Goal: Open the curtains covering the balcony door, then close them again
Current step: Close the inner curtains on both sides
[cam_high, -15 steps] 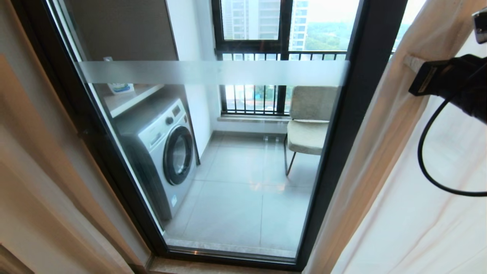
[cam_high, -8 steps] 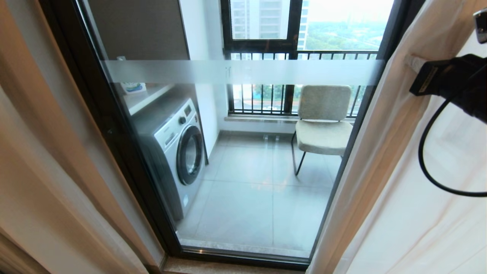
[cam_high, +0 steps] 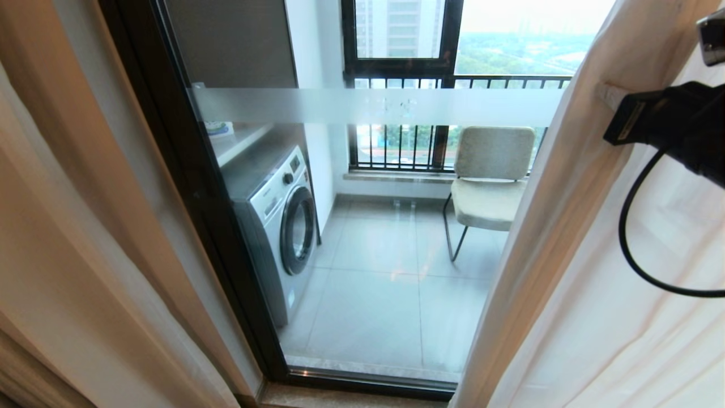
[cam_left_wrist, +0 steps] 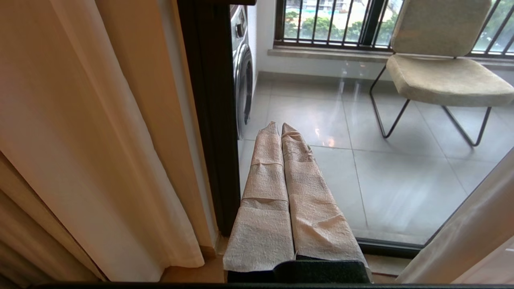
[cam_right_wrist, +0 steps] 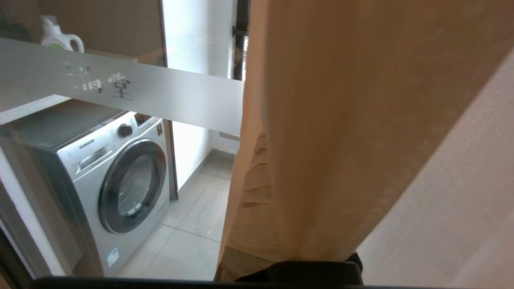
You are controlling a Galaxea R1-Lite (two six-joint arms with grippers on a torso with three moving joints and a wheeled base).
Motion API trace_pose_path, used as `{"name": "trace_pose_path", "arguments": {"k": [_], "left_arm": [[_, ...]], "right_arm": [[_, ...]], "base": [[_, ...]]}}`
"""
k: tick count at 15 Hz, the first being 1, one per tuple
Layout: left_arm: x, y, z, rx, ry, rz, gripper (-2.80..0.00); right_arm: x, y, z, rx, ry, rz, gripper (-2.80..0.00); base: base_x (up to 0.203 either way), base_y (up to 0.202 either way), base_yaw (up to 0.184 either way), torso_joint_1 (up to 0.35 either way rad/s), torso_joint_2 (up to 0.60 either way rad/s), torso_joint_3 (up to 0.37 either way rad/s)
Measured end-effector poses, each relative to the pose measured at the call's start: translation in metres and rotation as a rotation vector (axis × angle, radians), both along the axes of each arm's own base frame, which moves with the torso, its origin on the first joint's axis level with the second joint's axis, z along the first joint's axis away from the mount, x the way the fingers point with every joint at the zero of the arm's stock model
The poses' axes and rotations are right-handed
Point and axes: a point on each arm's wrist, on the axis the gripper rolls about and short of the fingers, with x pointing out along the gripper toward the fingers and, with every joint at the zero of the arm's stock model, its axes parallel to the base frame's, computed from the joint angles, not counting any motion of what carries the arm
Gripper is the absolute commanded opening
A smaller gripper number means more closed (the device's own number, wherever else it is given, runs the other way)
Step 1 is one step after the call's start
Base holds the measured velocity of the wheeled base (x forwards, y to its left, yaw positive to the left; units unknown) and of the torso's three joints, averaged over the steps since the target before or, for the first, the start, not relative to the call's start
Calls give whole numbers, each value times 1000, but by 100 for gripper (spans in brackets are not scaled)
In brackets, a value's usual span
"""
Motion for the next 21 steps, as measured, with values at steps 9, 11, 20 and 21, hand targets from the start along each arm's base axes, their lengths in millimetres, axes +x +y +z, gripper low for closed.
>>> {"name": "trace_pose_path", "arguments": {"k": [9,11,20,21], "left_arm": [[0,0,0,0,-1,1,-280],[0,0,0,0,-1,1,-280],[0,0,0,-1,0,0,-280],[0,0,0,-1,0,0,-280]], "right_arm": [[2,9,2,0,-7,28,-280],[7,12,2,-29,-13,28,-280],[19,95,-8,-68,-31,147,-280],[20,109,-7,-68,-35,165,-280]], "base": [[0,0,0,0,0,0],[0,0,0,0,0,0],[0,0,0,0,0,0],[0,0,0,0,0,0]]}}
